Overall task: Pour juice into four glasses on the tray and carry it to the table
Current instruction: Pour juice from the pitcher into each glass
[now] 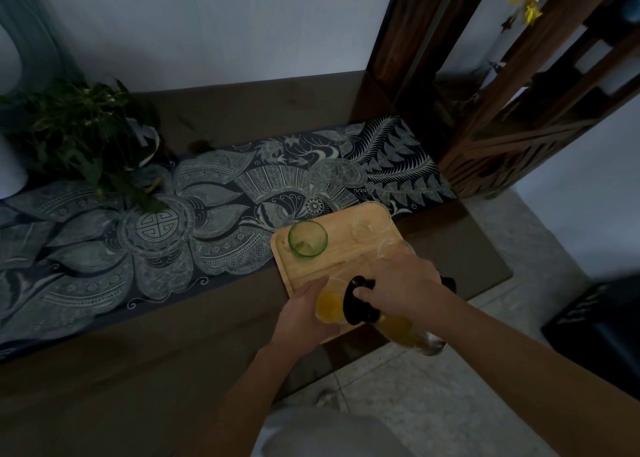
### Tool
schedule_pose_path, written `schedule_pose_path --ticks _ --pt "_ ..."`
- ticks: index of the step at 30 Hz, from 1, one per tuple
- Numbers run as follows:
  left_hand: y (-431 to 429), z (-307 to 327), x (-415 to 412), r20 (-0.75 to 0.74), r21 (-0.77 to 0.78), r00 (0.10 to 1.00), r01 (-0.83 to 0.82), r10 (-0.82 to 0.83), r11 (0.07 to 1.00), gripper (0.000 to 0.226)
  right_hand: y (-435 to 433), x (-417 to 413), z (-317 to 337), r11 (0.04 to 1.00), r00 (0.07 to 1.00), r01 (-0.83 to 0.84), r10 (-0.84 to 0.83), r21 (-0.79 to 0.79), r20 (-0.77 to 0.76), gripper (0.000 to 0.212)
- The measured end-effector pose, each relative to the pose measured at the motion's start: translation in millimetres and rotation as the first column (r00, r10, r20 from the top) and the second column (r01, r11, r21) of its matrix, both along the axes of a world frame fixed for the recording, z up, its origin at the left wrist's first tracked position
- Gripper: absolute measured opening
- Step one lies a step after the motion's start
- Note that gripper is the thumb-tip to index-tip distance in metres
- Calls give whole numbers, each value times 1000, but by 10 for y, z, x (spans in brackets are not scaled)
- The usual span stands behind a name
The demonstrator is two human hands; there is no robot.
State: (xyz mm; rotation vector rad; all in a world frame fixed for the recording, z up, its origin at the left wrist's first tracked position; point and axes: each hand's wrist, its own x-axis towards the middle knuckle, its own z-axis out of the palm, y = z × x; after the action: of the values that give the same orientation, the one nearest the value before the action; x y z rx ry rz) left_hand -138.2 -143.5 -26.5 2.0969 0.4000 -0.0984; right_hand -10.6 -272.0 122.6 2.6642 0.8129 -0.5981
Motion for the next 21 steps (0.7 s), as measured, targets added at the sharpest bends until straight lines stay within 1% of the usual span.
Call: schedule_pose_path --ticks 4,10,15,18,21 --pt "5 7 2 2 6 1000 10 -10 1000 103 22 -15 24 1000 1000 -17 17 2 6 62" --pt "11 38 4 -6 19 1000 19 -19 1000 103 78 -40 52 999 1000 24 -23 -38 4 65" --pt "12 42 7 -16 7 1000 21 -21 1000 103 132 -51 92 1000 1000 -3 3 -25 -1 61" --pt "15 32 3 -16 6 1000 21 -21 1000 103 166 -64 112 999 1000 -1 1 -44 -7 62" --pt "14 35 5 -10 13 1000 23 -23 1000 103 185 -77 143 999 999 -25 24 -31 -21 62"
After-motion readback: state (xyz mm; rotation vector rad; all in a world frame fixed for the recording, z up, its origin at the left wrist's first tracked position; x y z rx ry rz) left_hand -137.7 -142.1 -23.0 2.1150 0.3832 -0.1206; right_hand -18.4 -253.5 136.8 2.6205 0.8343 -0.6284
